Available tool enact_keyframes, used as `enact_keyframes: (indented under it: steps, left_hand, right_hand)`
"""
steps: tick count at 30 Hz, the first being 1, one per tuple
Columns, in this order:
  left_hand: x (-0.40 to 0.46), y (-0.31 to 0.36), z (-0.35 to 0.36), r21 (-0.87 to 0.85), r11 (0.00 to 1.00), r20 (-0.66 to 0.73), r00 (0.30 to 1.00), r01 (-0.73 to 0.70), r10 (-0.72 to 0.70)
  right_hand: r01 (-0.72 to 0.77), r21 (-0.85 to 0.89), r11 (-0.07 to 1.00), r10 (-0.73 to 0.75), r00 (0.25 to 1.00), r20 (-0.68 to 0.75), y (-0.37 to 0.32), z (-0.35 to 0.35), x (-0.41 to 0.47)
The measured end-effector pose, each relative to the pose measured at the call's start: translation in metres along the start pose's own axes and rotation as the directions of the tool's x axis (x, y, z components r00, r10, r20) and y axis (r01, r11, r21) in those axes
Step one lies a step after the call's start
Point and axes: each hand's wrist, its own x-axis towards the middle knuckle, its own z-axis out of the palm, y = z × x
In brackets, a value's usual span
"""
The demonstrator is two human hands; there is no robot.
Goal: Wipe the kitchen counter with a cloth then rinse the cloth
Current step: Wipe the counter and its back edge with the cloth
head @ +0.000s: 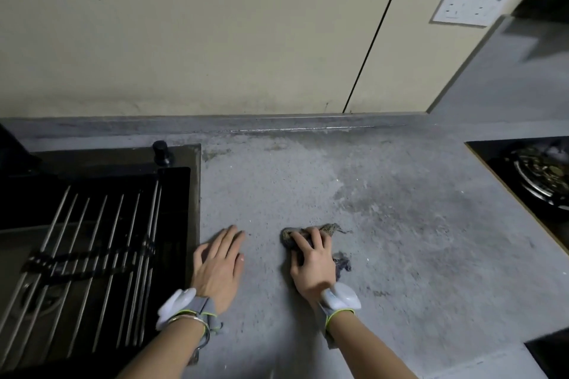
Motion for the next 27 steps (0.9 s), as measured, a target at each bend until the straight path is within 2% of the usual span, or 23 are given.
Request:
enact_keyframes:
  steps: [3, 12, 19, 27]
  left_hand:
    - [0.038, -0.01, -0.003, 0.006, 1.0, 0.042, 0.999, -0.002, 0.002]
    - [0.131, -0.04, -0.006, 0.193, 0.977, -0.089, 0.991, -0.085, 0.103]
    - [0.143, -0.051, 0.014, 0.284, 0.945, -0.234, 0.943, -0.165, 0.235]
    - [0.146, -0.047, 0.01, 0.313, 0.932, -0.223, 0.94, -0.182, 0.258]
  right_hand:
    - [-0.004, -0.011, 1.0, 0.005, 0.999, 0.045, -0.003, 0.013, 0.043]
    - [0.004, -0.052, 0.999, 0.002, 0.992, 0.124, -0.026, 0.043, 0.179]
    - [0.024, -0.057, 0.998, -0.015, 0.989, 0.144, -0.04, 0.064, 0.265]
    - [0.012, -0.089, 0.996, 0.005, 0.982, 0.189, -0.043, 0.071, 0.3]
